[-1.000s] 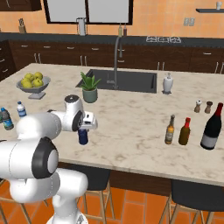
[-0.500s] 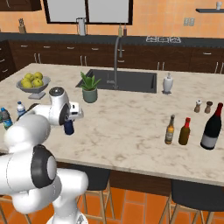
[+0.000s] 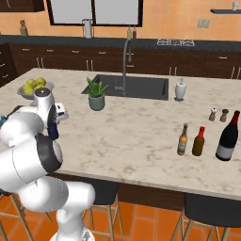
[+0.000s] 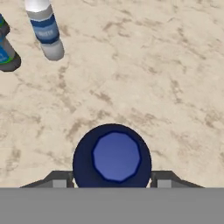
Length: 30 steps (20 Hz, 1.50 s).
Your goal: Move the plastic bottles in the middle to the plastics group, and the glass bottles in the middle to the glass group.
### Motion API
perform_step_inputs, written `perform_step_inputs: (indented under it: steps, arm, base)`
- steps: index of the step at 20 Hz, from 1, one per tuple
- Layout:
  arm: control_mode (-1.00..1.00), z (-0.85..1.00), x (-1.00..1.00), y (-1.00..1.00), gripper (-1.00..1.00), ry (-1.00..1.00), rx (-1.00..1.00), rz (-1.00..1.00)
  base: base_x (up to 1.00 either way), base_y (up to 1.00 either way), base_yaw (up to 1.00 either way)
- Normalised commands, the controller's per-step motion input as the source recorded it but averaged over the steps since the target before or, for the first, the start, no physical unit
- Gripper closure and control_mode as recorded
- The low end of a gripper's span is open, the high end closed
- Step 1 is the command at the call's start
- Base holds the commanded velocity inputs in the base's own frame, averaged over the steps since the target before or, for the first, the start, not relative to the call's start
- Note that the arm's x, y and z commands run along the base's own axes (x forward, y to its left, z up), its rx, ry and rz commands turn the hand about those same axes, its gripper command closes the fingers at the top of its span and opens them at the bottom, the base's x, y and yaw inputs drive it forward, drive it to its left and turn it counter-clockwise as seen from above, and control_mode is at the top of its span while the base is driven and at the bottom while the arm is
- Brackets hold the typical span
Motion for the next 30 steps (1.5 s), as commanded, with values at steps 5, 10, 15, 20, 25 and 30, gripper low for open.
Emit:
perform_step_inputs:
  steps: [5,10,15,20,25,30]
  arm:
    - [-1.00,-0.08,0.16,1.00,1.00,0.00,-0.01,0.09]
    - [-1.00,-0.01,0.04,0.79,1.00,0.00,-0.02,0.00]
    - [-1.00,0.00,0.11,0.36,1.00,-0.02,0.00,0.00]
    - [-1.00,-0.04,0.34,0.16,1.00,-0.01,0.00,-0.01]
    - [-1.00,-0.10,0.30,0.17,1.00,0.00,0.00,0.00]
    - [-1.00,-0.05,0.13,0.17,1.00,0.00,0.00,0.00]
  base:
    - [0.00,0.00,0.00]
    - [0.00,0.00,0.00]
    - [0.00,0.00,0.00]
    - [0.00,0.00,0.00]
    - [0.00,0.00,0.00]
    - [0.00,0.00,0.00]
